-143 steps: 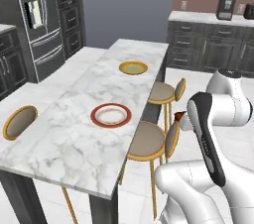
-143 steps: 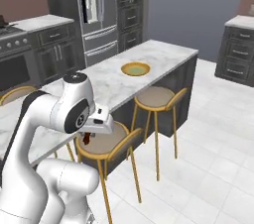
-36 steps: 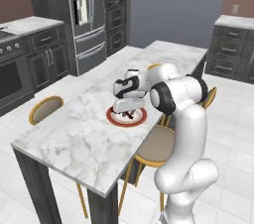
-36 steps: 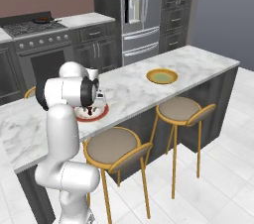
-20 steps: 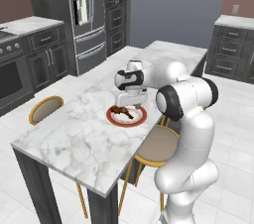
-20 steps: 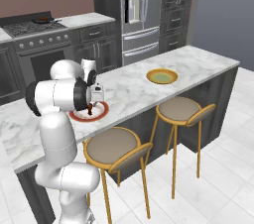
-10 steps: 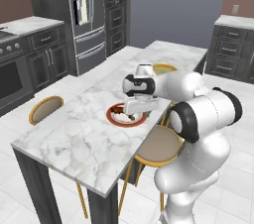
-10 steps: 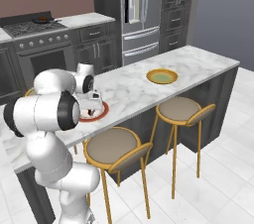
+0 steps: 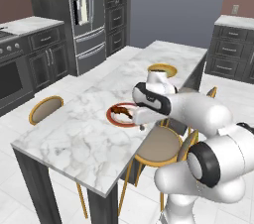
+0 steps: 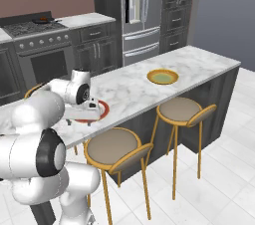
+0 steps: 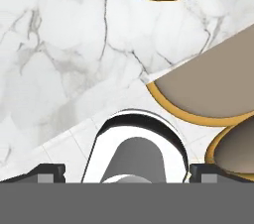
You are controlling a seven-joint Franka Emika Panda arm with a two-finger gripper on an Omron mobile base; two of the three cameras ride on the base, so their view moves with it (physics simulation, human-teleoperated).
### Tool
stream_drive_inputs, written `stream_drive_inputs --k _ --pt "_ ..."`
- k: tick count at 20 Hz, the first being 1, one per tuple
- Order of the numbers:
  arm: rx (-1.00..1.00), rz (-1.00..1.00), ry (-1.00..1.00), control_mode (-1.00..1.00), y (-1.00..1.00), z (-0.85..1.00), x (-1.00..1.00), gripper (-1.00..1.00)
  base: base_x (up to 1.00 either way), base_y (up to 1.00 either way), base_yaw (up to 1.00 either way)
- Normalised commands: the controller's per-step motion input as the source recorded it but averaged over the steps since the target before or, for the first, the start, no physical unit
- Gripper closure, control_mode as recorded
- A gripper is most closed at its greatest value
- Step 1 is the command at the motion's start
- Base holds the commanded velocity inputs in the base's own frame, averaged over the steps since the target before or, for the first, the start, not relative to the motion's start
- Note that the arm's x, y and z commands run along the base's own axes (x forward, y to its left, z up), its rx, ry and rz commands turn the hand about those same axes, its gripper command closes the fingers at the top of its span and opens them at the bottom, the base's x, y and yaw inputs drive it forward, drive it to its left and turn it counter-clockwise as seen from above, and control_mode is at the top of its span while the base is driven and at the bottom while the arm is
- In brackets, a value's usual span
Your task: Take the chicken drumsticks from the pan and place one on each plate on the dining counter.
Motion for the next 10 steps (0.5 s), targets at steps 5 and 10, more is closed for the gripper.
stream_drive_inputs --k 5,10 --pt "-0.05 -0.04 0.00 -1.00 -0.03 0.24 -0.58 -1.00 0.00 0.00 0.00" --pt "-0.09 -0.02 0.02 -1.00 -0.01 0.11 -0.25 -1.00 0.00 0.00 0.00"
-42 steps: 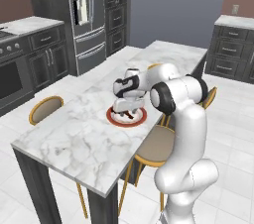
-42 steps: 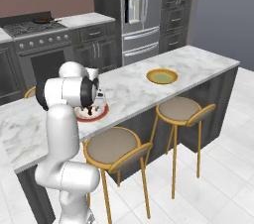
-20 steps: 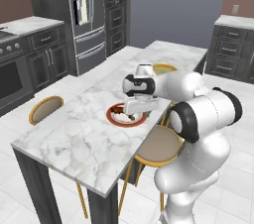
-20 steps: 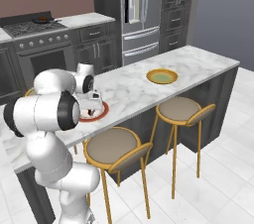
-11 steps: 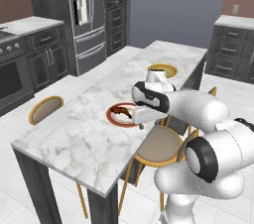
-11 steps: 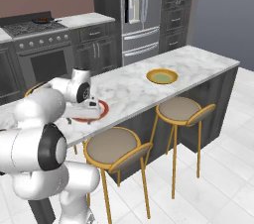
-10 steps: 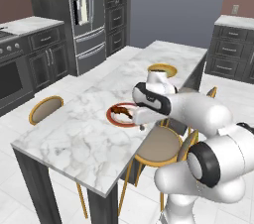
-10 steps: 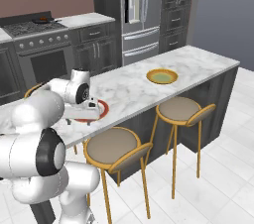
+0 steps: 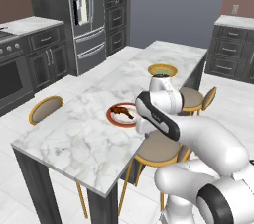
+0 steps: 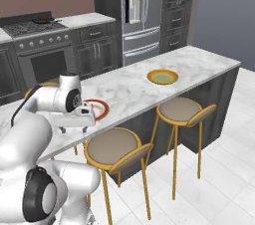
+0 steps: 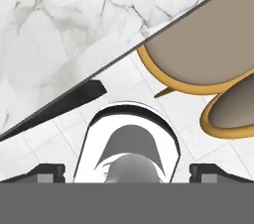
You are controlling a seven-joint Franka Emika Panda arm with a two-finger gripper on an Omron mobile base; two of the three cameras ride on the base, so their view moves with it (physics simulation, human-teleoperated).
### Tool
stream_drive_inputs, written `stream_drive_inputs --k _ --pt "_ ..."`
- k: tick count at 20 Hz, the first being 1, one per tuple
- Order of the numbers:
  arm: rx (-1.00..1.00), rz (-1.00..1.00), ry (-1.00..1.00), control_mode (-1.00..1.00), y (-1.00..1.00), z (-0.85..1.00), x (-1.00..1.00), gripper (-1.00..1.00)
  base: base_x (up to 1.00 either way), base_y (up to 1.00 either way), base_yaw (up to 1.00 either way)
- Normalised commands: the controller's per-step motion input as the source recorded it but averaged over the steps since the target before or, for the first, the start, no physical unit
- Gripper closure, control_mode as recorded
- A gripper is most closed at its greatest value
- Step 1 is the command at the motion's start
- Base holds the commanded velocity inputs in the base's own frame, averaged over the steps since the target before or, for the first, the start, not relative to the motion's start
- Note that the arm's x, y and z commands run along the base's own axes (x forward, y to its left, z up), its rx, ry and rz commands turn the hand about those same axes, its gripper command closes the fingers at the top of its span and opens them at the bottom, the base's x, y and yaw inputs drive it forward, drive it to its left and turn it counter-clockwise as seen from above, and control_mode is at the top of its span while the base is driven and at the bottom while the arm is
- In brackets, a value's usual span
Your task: Take the chicken drumsticks from the pan and place one on each plate on the dining counter.
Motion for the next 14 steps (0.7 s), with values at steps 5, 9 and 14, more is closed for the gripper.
stream_drive_inputs --k 5,9,14 --pt "0.00 0.00 0.00 -1.00 0.00 0.00 0.00 -1.00 0.00 0.00 0.00" --pt "0.00 0.00 0.00 1.00 0.00 0.00 -0.09 -1.00 -0.12 -0.01 0.01" --pt "0.00 0.00 0.00 1.00 0.00 0.00 0.00 -1.00 -0.88 -0.11 0.12"
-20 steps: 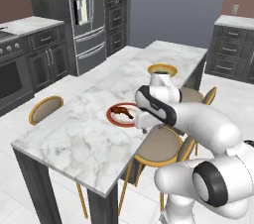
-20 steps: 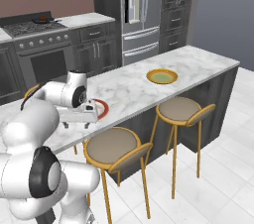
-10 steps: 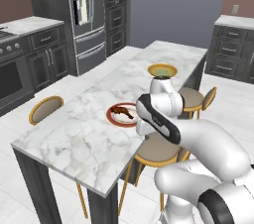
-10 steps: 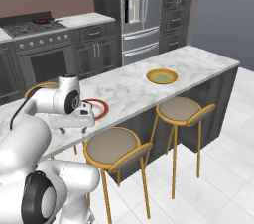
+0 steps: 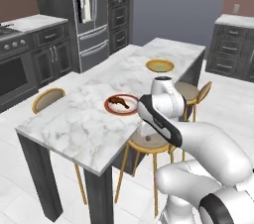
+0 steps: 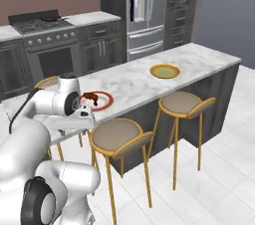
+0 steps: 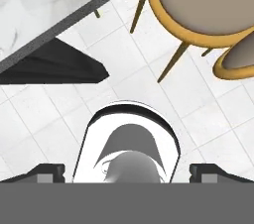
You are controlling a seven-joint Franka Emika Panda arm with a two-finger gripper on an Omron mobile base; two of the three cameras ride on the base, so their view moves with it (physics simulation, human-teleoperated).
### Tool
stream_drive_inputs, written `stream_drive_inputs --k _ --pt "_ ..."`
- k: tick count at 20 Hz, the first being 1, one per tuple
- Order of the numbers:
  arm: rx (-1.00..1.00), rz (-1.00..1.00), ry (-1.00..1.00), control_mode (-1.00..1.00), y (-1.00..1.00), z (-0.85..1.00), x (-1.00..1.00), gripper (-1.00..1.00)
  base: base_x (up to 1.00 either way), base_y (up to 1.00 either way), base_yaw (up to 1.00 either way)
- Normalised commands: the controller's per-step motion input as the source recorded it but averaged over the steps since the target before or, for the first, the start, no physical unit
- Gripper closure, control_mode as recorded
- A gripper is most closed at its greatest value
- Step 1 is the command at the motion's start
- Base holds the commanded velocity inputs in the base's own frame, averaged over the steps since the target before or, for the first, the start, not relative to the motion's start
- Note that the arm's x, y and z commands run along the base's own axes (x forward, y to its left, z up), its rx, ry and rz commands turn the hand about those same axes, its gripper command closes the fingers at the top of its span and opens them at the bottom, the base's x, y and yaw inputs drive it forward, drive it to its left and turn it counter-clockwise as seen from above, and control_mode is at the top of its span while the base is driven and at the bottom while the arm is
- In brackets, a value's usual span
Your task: Take the chicken drumsticks from the pan and place one on each plate on the dining counter.
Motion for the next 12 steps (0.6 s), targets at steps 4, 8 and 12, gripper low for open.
stream_drive_inputs --k 4,8,12 --pt "0.00 0.00 0.00 1.00 0.00 0.00 0.00 -1.00 -0.95 0.00 0.31" --pt "0.00 0.00 0.00 1.00 0.00 0.00 0.00 -1.00 -0.67 0.41 0.39" --pt "0.00 0.00 0.00 1.00 0.00 0.00 0.00 -1.00 -0.08 0.97 0.15"
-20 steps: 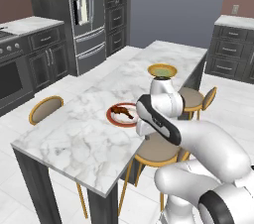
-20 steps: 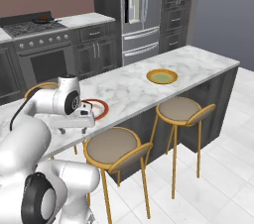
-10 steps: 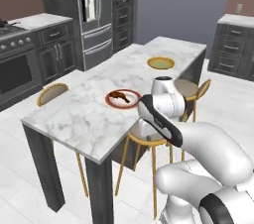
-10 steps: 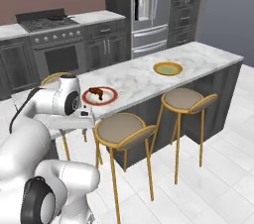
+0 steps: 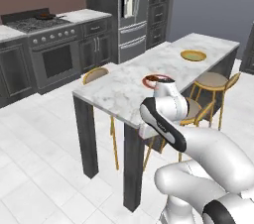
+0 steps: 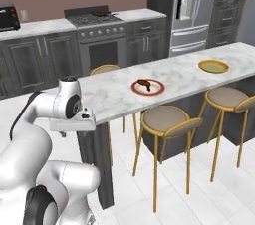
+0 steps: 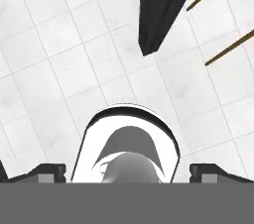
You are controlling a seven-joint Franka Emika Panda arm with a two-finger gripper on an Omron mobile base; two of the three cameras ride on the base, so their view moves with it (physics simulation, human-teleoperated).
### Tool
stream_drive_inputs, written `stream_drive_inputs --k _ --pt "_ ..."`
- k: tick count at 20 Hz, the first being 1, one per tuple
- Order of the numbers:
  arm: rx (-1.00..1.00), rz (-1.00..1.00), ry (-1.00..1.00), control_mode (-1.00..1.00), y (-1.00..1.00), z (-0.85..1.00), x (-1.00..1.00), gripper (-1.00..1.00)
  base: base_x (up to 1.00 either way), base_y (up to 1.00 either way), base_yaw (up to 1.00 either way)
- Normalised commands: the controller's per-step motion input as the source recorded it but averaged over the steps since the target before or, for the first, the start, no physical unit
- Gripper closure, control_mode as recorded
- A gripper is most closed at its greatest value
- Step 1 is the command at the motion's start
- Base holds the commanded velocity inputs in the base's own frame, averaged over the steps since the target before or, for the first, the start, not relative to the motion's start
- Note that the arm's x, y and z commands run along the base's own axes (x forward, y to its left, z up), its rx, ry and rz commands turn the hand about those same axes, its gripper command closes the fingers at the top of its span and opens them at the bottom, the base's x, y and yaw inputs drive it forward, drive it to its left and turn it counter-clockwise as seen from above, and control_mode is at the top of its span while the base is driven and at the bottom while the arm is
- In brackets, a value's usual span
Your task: Take the chicken drumsticks from the pan and place one on each plate on the dining counter.
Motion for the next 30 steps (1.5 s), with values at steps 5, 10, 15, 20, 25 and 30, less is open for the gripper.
stream_drive_inputs --k 5,10,15,20,25,30 --pt "0.00 0.00 0.00 1.00 0.00 0.00 0.00 -1.00 0.04 1.00 0.00" --pt "0.00 0.00 0.00 1.00 0.00 0.00 0.00 -1.00 0.05 1.00 0.00" --pt "0.00 0.00 0.00 1.00 0.00 0.00 0.00 -1.00 0.16 1.00 0.00" --pt "0.00 0.00 0.00 1.00 0.00 0.00 0.00 -1.00 0.47 0.93 -0.10" --pt "0.00 0.00 0.00 1.00 0.00 0.00 0.00 -1.00 0.79 0.75 -0.35" --pt "0.00 0.00 0.00 1.00 0.00 0.00 0.00 -1.00 0.89 0.61 -0.46"
